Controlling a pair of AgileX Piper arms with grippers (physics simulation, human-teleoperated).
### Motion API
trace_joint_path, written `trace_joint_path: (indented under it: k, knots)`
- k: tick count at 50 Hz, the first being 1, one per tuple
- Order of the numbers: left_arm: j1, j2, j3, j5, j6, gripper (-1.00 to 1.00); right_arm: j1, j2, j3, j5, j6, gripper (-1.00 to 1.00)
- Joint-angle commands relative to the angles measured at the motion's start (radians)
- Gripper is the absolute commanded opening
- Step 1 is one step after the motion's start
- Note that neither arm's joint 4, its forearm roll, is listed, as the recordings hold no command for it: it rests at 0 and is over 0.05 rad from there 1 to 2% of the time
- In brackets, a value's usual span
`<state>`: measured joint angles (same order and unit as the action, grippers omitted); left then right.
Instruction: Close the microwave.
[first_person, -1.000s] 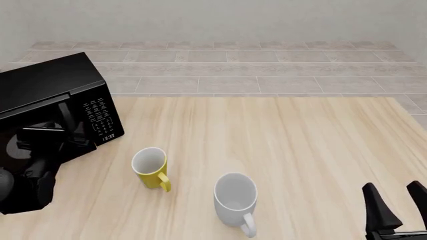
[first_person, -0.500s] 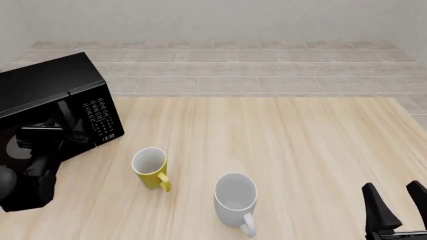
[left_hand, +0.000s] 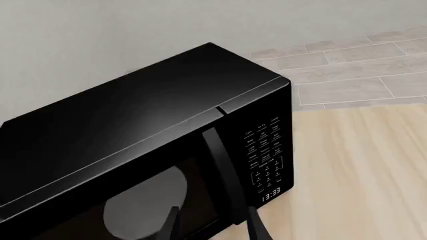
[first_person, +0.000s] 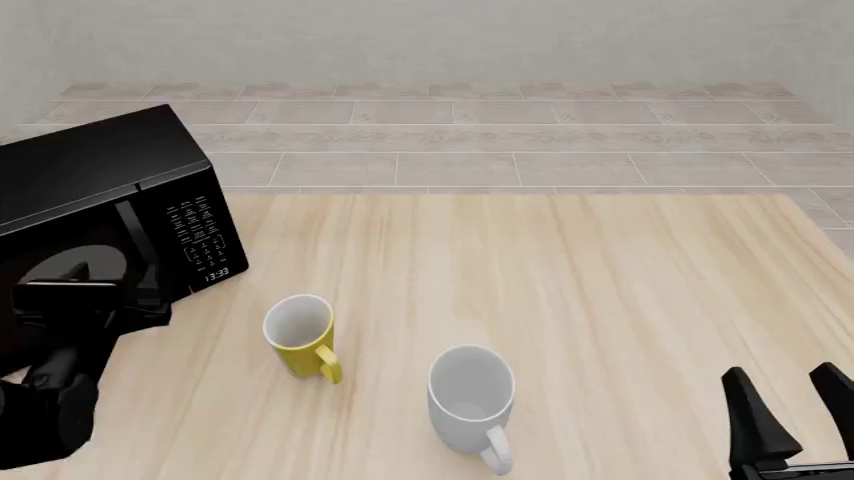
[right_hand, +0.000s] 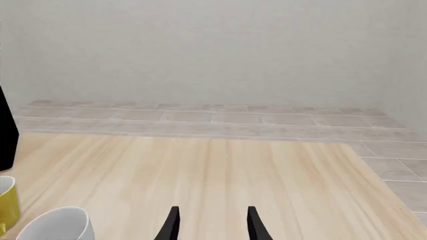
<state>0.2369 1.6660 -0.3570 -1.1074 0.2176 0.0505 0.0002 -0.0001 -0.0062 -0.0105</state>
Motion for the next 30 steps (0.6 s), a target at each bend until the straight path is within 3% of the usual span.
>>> trace_joint_path:
  k: [1, 9, 23, 27, 30]
  knots:
    - [-0.034, -0.313, 0.195, 0.076, 0.012, 1.00, 0.008, 0.000, 0.000, 0.003, -0.003, 1.00]
    - [-0.084, -0.550, 0.246, 0.238, -0.021, 1.00, 0.011, 0.000, 0.000, 0.007, -0.012, 1.00]
    - [-0.137, -0.799, 0.278, 0.428, -0.051, 1.00, 0.012, 0.000, 0.000, 0.007, -0.013, 1.00]
    - [-0.174, -0.950, 0.273, 0.563, -0.075, 1.00, 0.012, 0.000, 0.000, 0.008, -0.014, 1.00]
    - [-0.286, -1.164, 0.278, 0.730, -0.087, 1.00, 0.013, 0.000, 0.000, 0.010, -0.016, 1.00]
